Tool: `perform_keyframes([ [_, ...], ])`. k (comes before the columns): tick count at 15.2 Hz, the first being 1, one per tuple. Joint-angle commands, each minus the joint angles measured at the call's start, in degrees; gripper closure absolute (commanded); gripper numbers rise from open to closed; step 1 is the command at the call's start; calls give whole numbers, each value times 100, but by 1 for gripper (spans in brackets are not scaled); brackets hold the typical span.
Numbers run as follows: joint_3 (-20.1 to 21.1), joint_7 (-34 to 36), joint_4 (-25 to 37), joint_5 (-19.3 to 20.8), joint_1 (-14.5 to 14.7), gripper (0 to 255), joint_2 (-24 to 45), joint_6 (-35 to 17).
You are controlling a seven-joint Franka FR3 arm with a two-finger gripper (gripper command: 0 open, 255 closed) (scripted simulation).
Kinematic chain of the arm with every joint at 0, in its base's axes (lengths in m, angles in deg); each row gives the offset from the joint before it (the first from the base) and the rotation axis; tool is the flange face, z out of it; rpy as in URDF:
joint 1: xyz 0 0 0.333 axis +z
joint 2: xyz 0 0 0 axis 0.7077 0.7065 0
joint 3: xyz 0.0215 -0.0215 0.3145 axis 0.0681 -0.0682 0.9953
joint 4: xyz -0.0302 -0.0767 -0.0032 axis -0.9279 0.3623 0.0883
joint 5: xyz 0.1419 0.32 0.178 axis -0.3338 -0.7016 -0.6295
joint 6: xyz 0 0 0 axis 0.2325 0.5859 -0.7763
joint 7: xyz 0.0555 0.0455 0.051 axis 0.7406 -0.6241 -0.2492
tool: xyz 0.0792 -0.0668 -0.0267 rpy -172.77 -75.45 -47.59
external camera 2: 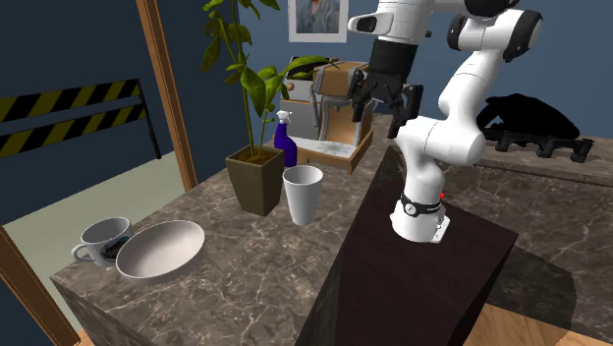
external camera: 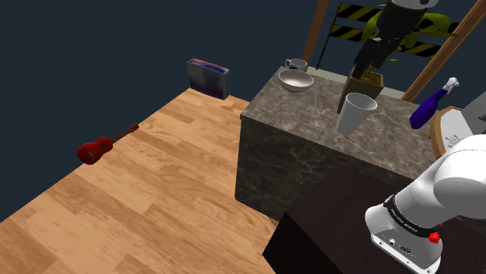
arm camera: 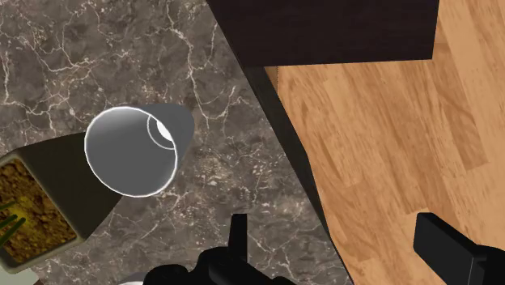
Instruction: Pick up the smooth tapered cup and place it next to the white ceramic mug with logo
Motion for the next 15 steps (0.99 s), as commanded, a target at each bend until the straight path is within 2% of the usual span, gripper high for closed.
perform_keyframes([
  [1,0,0,0,0,0,0,0,0],
  [8,-509,-416,-1019,470,-283,0,70,-1089],
  [15,-1073,-799,-1725,1019,-678,0,587,-2349],
])
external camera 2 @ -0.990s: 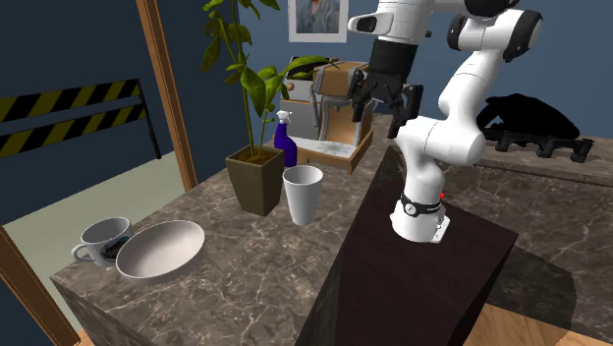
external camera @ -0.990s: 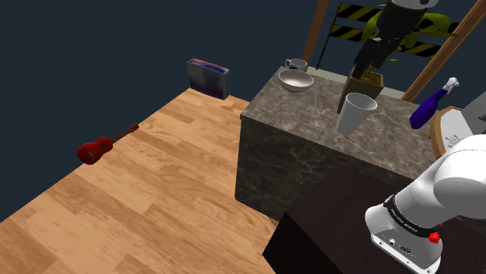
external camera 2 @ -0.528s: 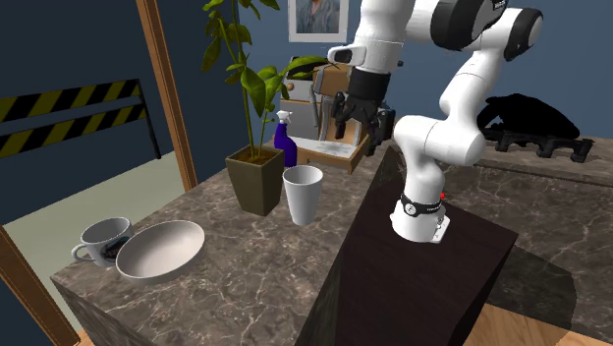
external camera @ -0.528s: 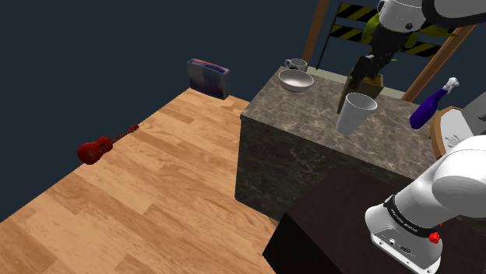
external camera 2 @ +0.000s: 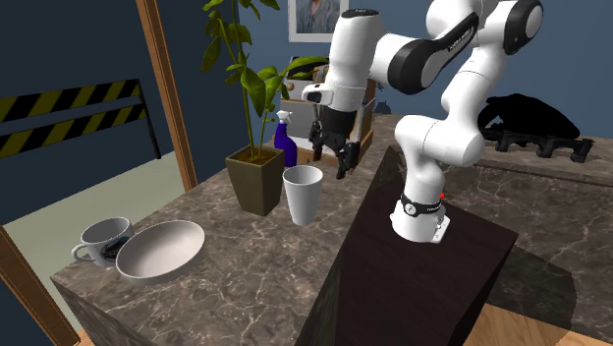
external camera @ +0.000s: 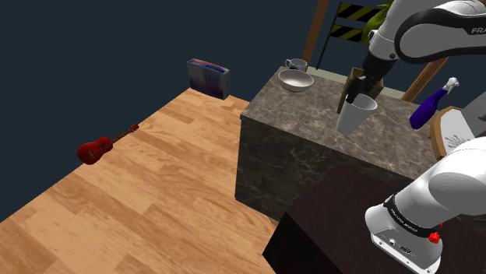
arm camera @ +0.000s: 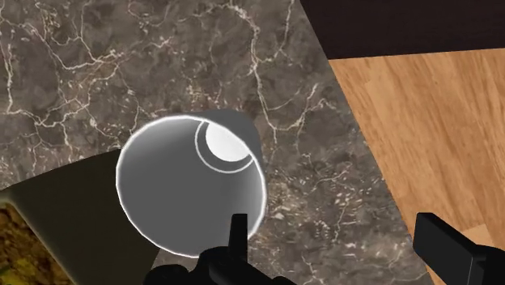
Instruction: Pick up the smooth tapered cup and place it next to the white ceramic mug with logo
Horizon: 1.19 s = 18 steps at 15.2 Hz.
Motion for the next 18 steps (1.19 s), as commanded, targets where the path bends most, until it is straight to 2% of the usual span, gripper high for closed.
perform_keyframes([
  [1,-172,-102,-179,173,-124,0,231,-435],
  [3,-341,-200,-296,340,-251,0,498,-837],
  [11,-491,-168,-624,527,-357,0,992,-1669],
  [18,-491,-168,-624,527,-357,0,992,-1669],
])
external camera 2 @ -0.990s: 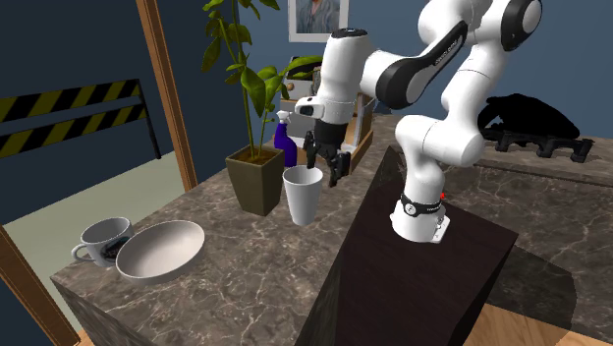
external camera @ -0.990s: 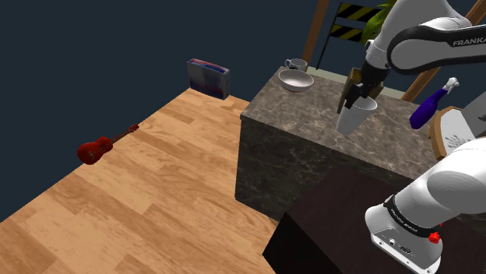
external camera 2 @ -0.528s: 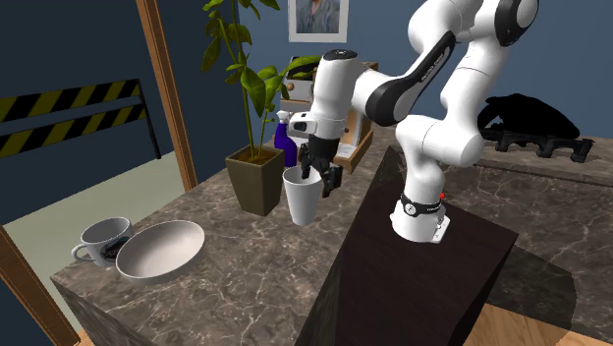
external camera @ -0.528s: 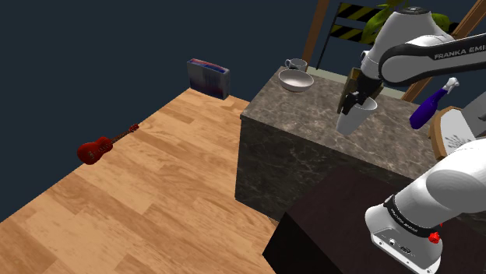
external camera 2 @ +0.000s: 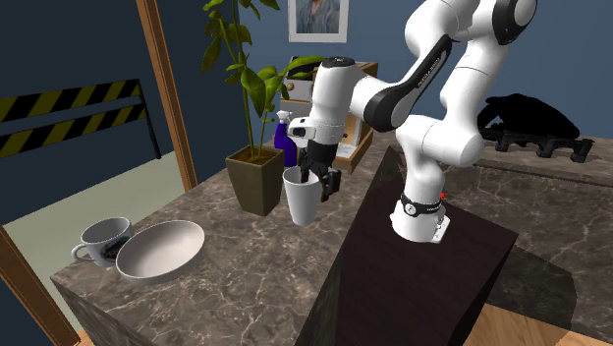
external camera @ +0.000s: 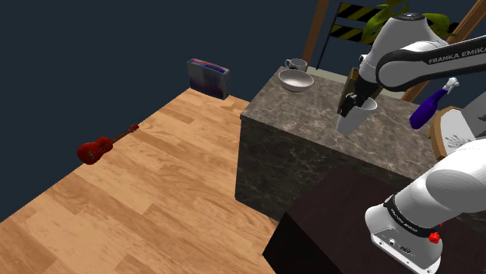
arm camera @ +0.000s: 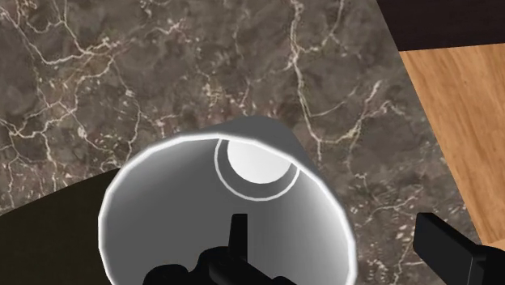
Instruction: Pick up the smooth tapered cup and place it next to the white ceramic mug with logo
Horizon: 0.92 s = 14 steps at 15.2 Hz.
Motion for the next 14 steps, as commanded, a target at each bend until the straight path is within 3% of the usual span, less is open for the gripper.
perform_keyframes([
  [1,0,0,0,0,0,0,0,0],
  [2,0,0,0,0,0,255,0,0],
  [11,0,0,0,0,0,255,1,-2],
  [14,24,-48,139,-56,23,255,-157,293],
])
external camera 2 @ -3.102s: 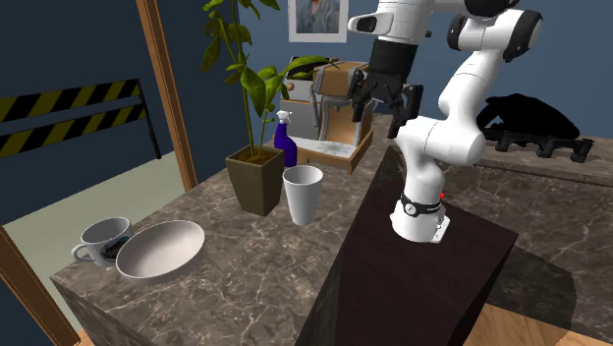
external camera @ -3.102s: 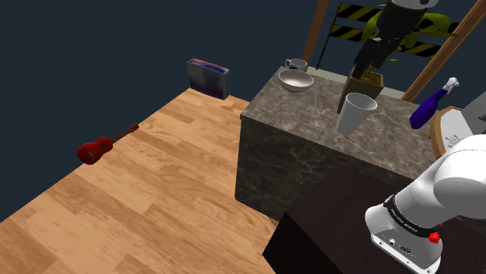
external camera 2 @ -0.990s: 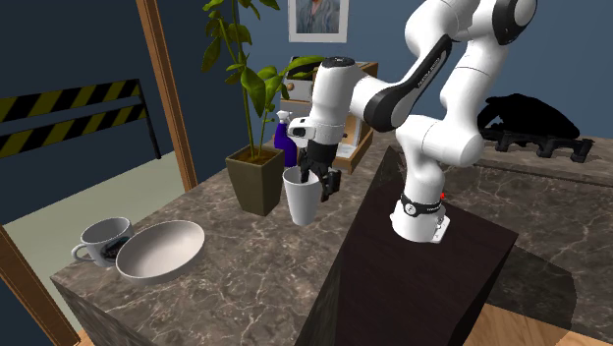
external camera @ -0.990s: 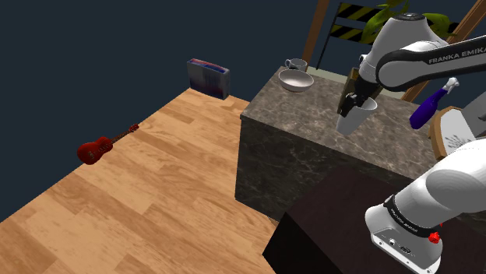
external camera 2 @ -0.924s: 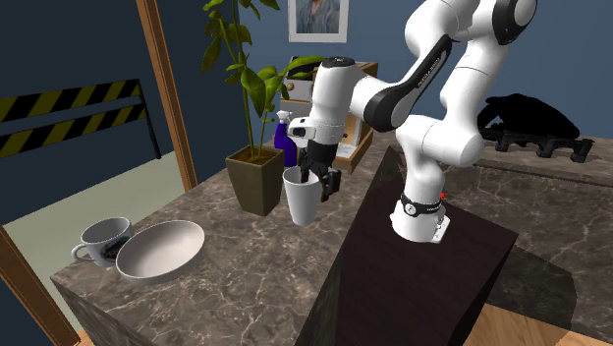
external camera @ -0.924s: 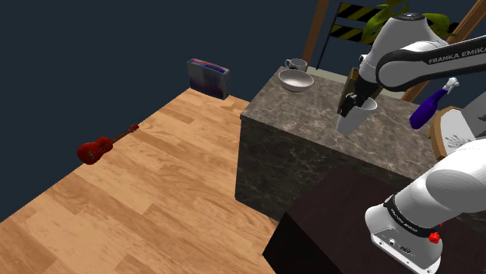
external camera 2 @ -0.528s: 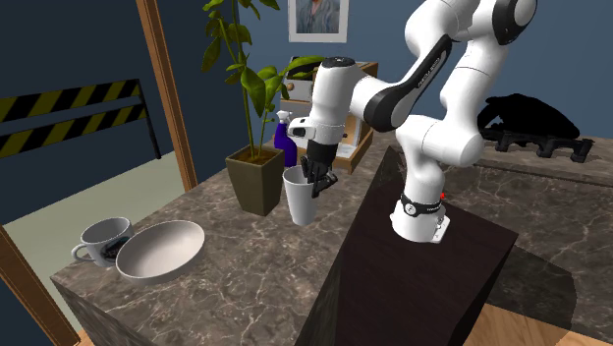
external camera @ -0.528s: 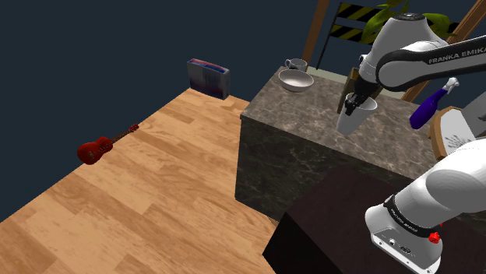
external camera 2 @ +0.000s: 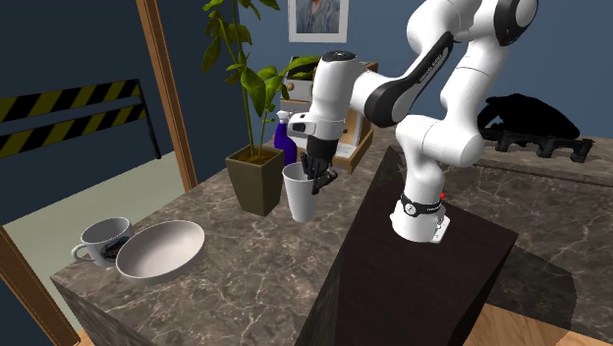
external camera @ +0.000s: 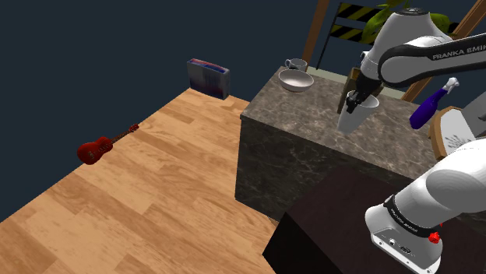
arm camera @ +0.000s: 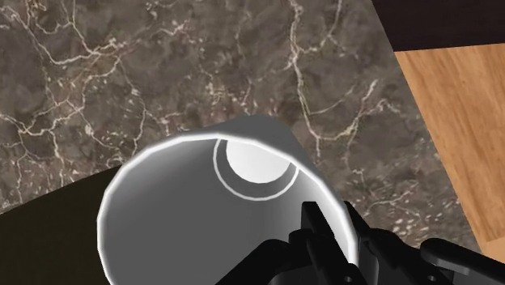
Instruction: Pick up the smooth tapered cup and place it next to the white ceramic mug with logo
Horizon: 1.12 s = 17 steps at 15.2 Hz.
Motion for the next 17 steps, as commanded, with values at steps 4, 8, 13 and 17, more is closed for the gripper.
perform_keyframes([
  [4,40,-73,245,-83,32,255,-219,459],
  [8,75,-127,468,-145,57,255,-361,822],
  [13,119,-190,772,-216,83,255,-493,1255],
  [17,154,-237,1034,-267,102,255,-566,1587],
])
